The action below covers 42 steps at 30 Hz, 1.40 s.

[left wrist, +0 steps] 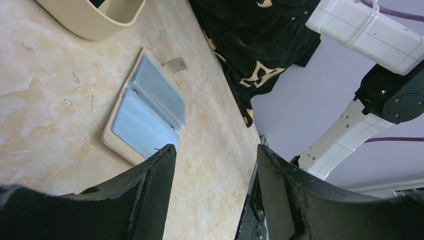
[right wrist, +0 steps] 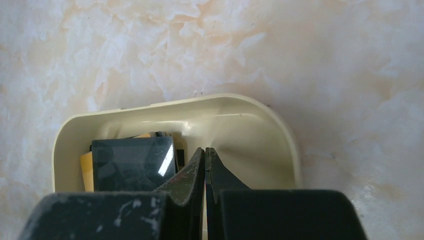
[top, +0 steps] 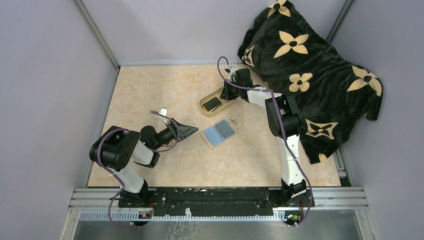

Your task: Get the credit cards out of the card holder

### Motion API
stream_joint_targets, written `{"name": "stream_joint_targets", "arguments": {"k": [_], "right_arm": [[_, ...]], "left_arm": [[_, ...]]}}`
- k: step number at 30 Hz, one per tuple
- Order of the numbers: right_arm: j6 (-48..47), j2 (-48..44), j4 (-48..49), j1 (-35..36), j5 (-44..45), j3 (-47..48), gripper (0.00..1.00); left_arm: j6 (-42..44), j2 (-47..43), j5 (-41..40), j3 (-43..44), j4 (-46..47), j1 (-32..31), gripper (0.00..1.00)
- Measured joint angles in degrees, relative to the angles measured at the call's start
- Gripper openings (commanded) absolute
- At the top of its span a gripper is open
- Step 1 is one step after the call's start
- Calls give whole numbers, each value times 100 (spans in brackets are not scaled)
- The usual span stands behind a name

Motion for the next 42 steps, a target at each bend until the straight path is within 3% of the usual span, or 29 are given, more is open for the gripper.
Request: {"name": "stream_joint_targets", "arguments": {"k": [28,40,42], "right_arm": [[-284,-356,-387,496,245,-273,0],[-254,-1318,-114,446,826,-922,0],[-243,-1703,181,433,957,-1421,9]], "left_arm": [[9,-101,96,-225,0,48,66],[4,-101,190,-221,0,63,67],[9,-92,229,-177,0,63,68]]}}
